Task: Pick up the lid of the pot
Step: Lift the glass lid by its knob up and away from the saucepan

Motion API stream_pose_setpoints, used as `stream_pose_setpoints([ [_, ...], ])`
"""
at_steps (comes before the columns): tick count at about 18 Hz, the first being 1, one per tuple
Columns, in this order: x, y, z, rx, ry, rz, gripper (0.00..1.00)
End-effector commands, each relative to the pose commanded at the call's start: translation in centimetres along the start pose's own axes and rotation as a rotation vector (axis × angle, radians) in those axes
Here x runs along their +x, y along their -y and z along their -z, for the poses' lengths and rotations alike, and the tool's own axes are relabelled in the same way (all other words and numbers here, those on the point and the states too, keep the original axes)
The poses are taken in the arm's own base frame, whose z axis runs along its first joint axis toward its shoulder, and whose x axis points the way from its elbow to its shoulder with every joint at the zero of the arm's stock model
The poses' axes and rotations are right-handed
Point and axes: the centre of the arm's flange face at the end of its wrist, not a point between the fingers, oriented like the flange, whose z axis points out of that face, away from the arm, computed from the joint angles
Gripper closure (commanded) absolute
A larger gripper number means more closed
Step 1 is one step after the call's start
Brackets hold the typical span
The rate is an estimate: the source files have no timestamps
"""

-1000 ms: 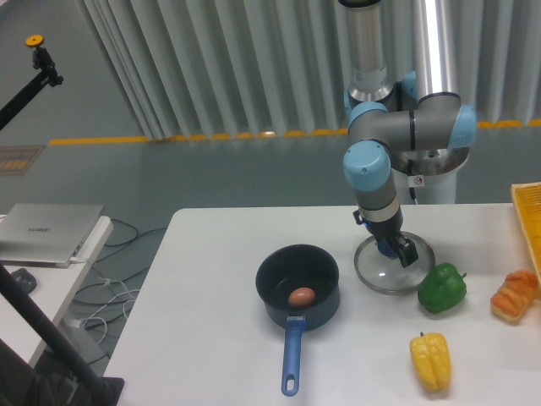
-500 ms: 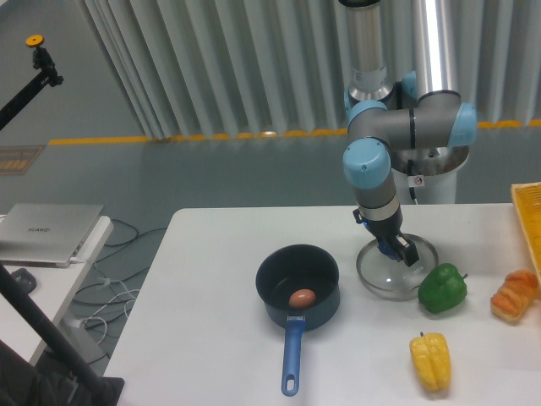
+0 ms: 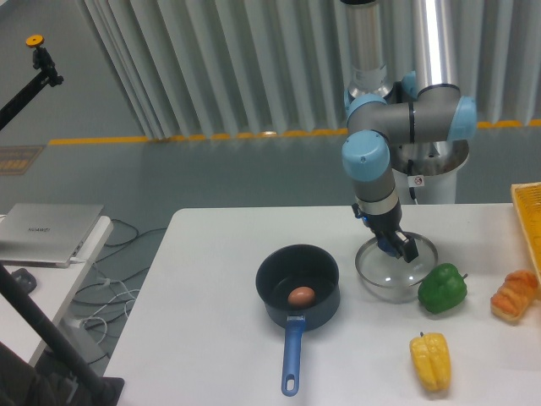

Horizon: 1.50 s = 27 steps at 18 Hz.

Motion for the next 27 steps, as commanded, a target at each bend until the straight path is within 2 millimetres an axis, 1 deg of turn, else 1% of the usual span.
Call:
stream_pose_setpoints([
  [3, -0.2, 0.0, 0.9, 0.01, 0.012, 0.002, 0.62],
  [7, -1.4, -0.4, 3.5, 0.039, 0.05, 0.015, 0.62],
  [11, -2.4, -2.0, 5.5, 0.065, 0.08, 0.045, 0.62],
  [17, -4.5, -3.8, 6.9, 0.082, 0.1, 0.086, 0.62],
  [21, -6.1, -4.8, 8.0, 0.091, 0.119, 0.075, 0.62],
  [23, -6.6, -5.1, 8.4, 0.095, 0.126, 0.08, 0.62],
  [27, -7.6, -5.3, 10.0, 0.113, 0.153, 0.086, 0.62],
])
